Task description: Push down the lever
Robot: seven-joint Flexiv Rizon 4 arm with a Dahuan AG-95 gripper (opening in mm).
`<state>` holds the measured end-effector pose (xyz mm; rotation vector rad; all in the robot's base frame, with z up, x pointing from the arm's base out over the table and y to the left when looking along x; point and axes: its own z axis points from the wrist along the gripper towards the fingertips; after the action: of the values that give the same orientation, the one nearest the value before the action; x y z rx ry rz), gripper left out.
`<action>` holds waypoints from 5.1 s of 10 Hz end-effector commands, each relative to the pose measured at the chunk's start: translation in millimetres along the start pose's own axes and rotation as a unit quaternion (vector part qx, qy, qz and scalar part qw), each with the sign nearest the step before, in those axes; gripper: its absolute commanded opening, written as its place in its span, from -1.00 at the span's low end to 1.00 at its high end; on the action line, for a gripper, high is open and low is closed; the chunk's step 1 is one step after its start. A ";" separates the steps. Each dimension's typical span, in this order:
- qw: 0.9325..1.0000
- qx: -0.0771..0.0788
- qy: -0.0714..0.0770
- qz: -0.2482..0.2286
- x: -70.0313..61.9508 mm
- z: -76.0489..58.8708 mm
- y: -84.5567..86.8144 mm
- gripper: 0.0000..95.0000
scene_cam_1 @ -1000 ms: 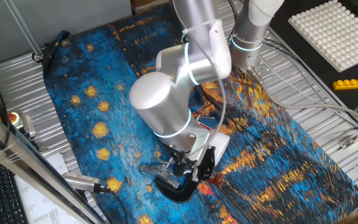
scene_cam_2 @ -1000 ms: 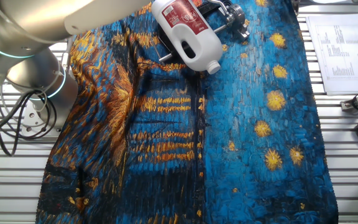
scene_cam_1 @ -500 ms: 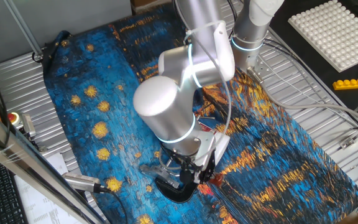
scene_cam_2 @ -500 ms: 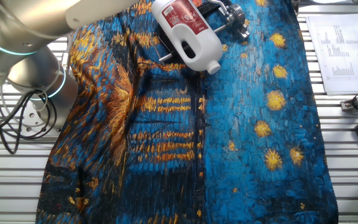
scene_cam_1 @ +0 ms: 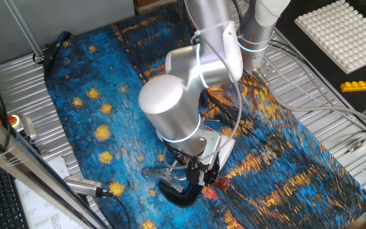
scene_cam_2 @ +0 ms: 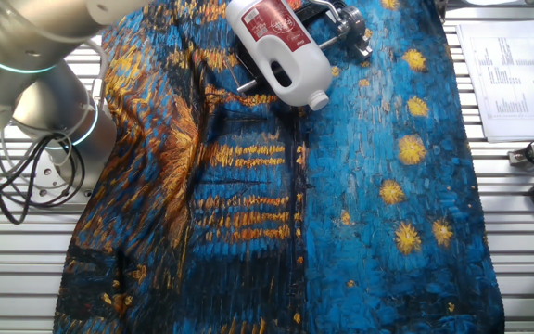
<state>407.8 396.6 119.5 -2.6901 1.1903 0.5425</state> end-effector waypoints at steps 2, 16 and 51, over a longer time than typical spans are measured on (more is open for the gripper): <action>1.000 0.002 0.002 0.000 -1.3 6.4 -7.7 -0.60; 1.000 -0.002 0.024 0.016 -6.1 44.4 -6.3 -1.00; 0.718 0.150 0.088 0.674 78.6 -95.2 4.5 -1.00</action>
<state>464.2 331.4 174.0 -1.5796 2.6145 0.1258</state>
